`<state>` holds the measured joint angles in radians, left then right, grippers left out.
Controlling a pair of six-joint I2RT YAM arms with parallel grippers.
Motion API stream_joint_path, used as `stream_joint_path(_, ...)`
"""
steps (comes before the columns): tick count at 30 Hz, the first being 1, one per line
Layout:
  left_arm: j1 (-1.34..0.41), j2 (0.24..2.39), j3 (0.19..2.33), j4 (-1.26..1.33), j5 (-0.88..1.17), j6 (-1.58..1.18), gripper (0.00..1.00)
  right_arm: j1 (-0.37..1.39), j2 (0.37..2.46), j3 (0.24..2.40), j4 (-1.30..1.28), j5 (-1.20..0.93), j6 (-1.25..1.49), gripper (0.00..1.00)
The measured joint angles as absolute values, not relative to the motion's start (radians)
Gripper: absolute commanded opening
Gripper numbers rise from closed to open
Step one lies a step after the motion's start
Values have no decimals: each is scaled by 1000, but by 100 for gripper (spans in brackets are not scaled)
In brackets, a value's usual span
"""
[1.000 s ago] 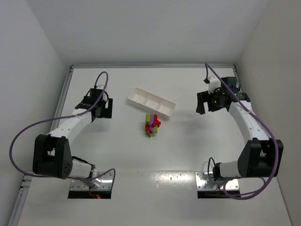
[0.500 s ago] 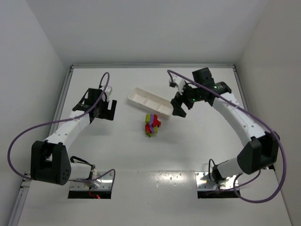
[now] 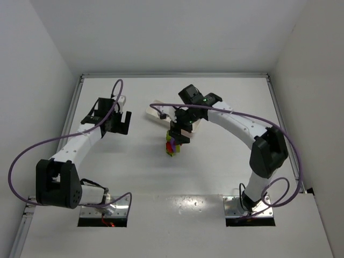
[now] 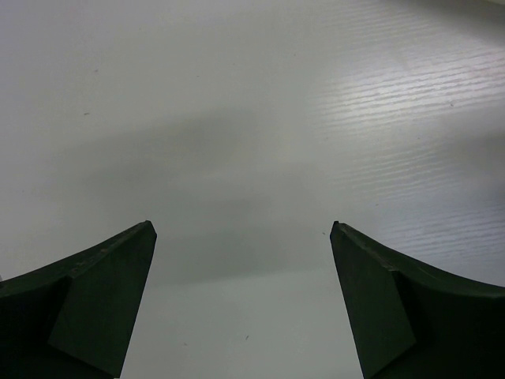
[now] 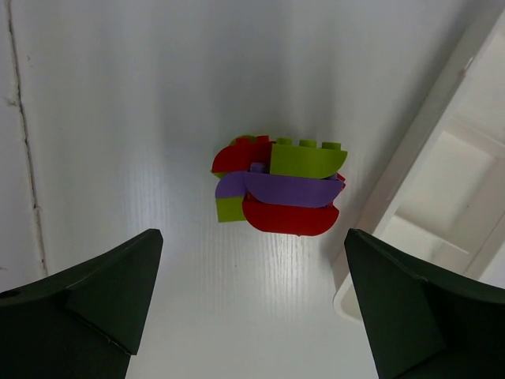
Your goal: Sort the legos into containers by color
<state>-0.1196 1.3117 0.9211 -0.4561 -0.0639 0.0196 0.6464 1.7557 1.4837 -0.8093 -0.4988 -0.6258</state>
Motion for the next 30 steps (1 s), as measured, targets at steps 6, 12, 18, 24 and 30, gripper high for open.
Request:
stream_joint_path(6,-97,1326,921,-456,-59,21,100,645,1815,1483,-791,-484,-646,100)
stream_joint_path(12,-84,1340,921,-455,-53,28,100,656,1876,1493,-776,-473,-657,100)
stream_joint_path(18,-57,1354,921,-455,-47,49,100,670,1934,1535,-765,-470,-662,100)
stream_joint_path(24,-25,1364,921,-455,-36,66,100,675,1975,1563,-764,-467,-664,100)
stream_joint_path(30,-2,1378,921,-455,-21,74,100,679,2011,1565,-770,-459,-674,98)
